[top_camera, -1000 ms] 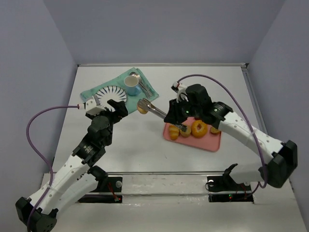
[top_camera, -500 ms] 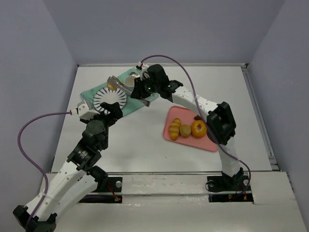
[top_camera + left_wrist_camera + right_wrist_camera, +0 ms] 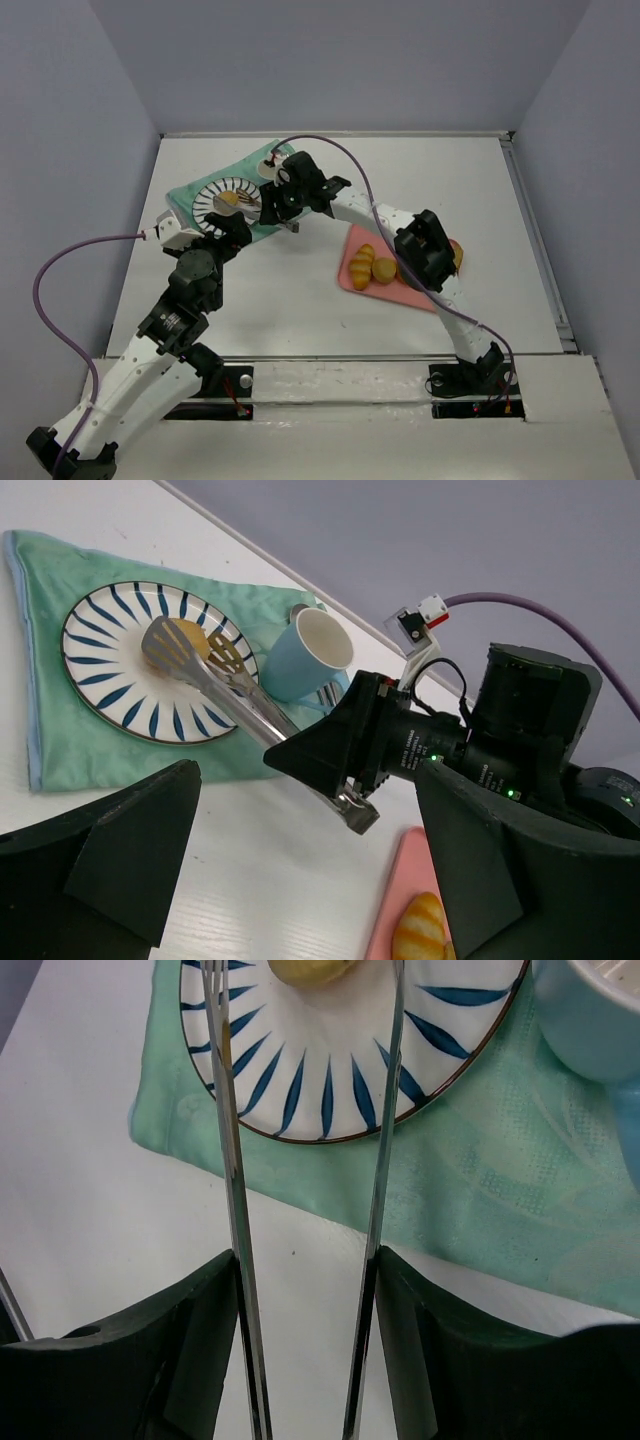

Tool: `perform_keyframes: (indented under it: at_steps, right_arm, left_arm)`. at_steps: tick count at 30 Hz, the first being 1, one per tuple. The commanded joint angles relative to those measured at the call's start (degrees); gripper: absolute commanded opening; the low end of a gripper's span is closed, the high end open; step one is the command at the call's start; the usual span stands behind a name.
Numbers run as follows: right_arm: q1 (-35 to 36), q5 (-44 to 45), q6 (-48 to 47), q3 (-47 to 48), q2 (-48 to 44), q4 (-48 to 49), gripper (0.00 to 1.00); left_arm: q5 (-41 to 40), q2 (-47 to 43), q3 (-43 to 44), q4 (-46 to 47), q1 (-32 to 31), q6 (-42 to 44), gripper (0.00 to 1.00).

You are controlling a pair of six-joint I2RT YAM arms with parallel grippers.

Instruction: Place the bread

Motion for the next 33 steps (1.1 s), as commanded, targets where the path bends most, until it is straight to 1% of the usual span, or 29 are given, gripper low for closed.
perform_keyframes:
  at_steps: [1,8,11,12,15,16,17,18,19,20,21,22,23,25,26,29,30,31,32,33]
  right_arm:
    - [0.55,1.18,-1.31,-0.40,-7.58,1.79,0.60]
    - [1.08,2.75,-2.80,-2.07,-13.02,1.97,0.60]
    - [1.08,5.03,-3.16,-4.35,-16.02,1.97,0.60]
    - [1.08,7.91,-3.24,-5.58,-18.73,1.97,0.60]
    - [1.08,13.46,-2.72,-13.30,-24.01,1.88,0.60]
    - [1.08,17.57,-2.20,-18.90,-28.72,1.79,0.59]
    - [1.08,19.70,-0.89,-22.17,-31.47,1.79,0.59]
    - [1.08,24.42,-0.26,-25.42,-37.33,1.71,0.59]
    - [1.08,26.47,1.31,-31.72,-40.34,0.75,0.59]
    - [1.08,29.62,2.11,-34.83,-43.42,-0.13,0.59]
    - [1.08,30.70,3.16,-37.64,-46.32,-1.53,0.59]
    - [1.08,31.58,5.35,-42.63,-51.74,-5.03,0.59]
    - [1.08,32.98,6.41,-45.03,-54.41,-6.98,0.59]
    - [1.08,33.08,8.52,-48.82,-58.98,-11.28,0.59]
    - [1.08,33.25,9.66,-51.45,-62.57,-16.87,0.59]
    - [1.08,33.35,14.85,-54.36,-66.99,-25.34,0.59]
    - [1.08,32.91,16.69,-56.20,-69.44,-29.54,0.59]
    - [1.08,32.30,16.71,-56.91,-70.42,-31.41,0.59]
    - [1.08,32.12,18.45,-57.44,-71.39,-35.17,0.59]
    - [1.08,31.77,19.59,-58.23,-72.88,-36.95,0.59]
  left_arm:
    - [-2.42,-0.19,-0.88,1.80,0.35,-0.49,0.99]
    - [-2.07,-0.81,-1.24,1.80,0.35,-0.49,0.99]
    - [-1.89,-1.25,-1.32,1.72,0.35,-0.49,0.99]
    - [-1.81,-1.42,-1.32,1.80,0.35,-0.49,0.99]
    - [-1.89,-2.21,-1.41,1.80,0.35,-0.49,0.99]
    - [-1.81,-2.83,-1.50,1.72,0.35,-0.57,0.99]
    - [-1.63,-3.09,-1.85,1.80,0.35,-0.66,0.99]
    - [-1.45,-3.53,-1.94,1.80,0.35,-0.75,0.99]
    - [-1.19,-4.06,-2.03,1.72,0.35,-0.75,0.99]
    - [-0.75,-4.24,-2.03,1.72,0.35,-0.66,0.99]
    - [-0.58,-4.41,-2.11,1.72,0.35,-0.58,0.99]
    - [-0.40,-4.68,-2.38,1.80,0.35,-0.57,0.99]
    - [-0.14,-4.85,-2.47,1.80,0.35,-0.57,0.99]
    - [0.13,-4.85,-2.64,2.07,0.35,-0.49,0.99]
    - [0.22,-4.77,-2.73,2.33,0.35,-0.40,0.99]
    - [1.18,-4.15,-2.73,2.68,0.44,-0.14,0.99]
    - [1.27,-3.72,-2.73,3.03,0.35,-0.05,0.99]
    - [1.53,-3.71,-2.73,3.12,0.35,0.04,0.99]
    - [1.62,-3.28,-2.73,3.21,0.44,0.13,0.99]
    - [1.80,-2.92,-2.64,3.30,0.35,0.13,0.99]
